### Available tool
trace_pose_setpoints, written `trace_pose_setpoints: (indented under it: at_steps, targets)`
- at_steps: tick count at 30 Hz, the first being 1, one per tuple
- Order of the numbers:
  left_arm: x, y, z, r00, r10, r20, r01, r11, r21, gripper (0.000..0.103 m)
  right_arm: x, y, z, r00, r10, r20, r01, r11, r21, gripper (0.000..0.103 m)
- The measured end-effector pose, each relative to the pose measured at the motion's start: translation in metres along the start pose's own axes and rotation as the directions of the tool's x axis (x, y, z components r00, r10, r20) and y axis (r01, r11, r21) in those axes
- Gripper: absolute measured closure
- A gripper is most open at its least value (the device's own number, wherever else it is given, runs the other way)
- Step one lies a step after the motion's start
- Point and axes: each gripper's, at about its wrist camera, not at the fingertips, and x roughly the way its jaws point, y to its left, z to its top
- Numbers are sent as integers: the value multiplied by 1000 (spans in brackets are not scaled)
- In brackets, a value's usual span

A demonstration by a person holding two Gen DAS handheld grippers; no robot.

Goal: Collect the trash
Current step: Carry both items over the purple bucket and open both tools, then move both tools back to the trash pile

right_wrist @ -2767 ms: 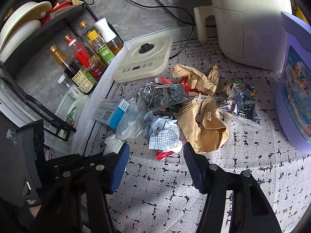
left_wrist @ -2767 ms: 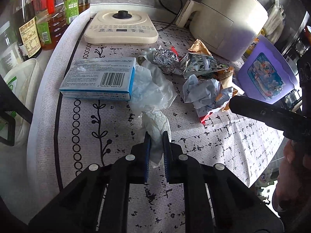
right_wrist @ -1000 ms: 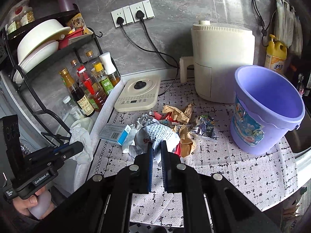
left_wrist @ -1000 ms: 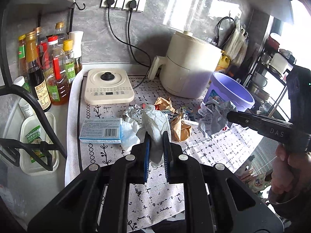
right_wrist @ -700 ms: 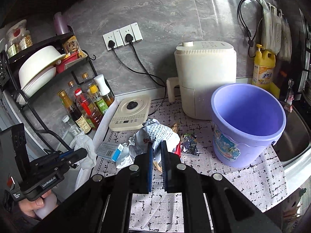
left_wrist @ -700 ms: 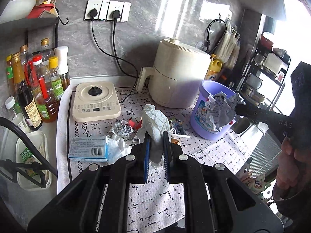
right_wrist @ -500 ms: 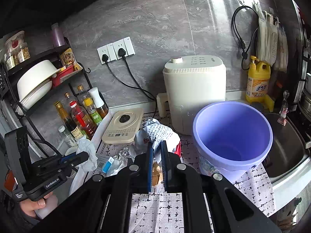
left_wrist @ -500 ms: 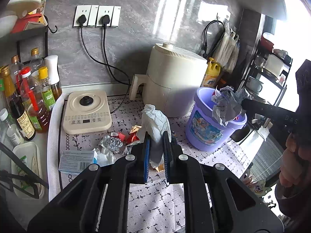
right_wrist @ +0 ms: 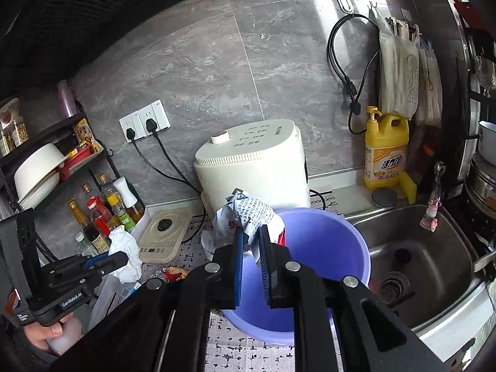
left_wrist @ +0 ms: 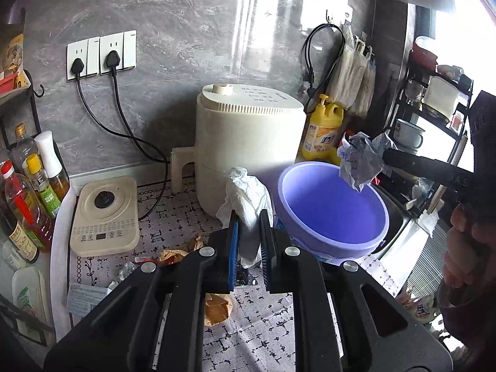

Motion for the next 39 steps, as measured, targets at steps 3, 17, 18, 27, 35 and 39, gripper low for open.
trace_pose_setpoints:
  at_steps: [3, 17, 18, 27, 35, 39]
  targets:
    - [12, -18, 9, 1000, 5, -3, -5, 1000, 11, 90, -4, -22, 5, 999, 15, 37, -16, 1000, 8, 40]
    - [74, -98, 33, 998, -40, -41, 43, 997, 64, 90, -22, -120, -10, 999, -27, -23, 29, 998, 59, 34]
    - [76, -102, 34, 998, -48, -44, 51, 997, 63, 88, -23, -124, -11, 999, -29, -29, 30, 998, 60, 32]
    - [63, -96, 34, 998, 64, 0, -64, 997, 44, 11, -23, -135, -20, 1000, 4, -25, -2, 996, 86, 7]
    - [27, -38, 12, 979, 202, -12, -202, 978, -41, 6, 1, -81, -19, 990, 131, -47, -129, 991, 25, 7]
    - [8, -2, -6, 967, 252, -32, -254, 963, -85, 6, 16, -41, -21, 980, 186, -71, -188, 982, -20, 7]
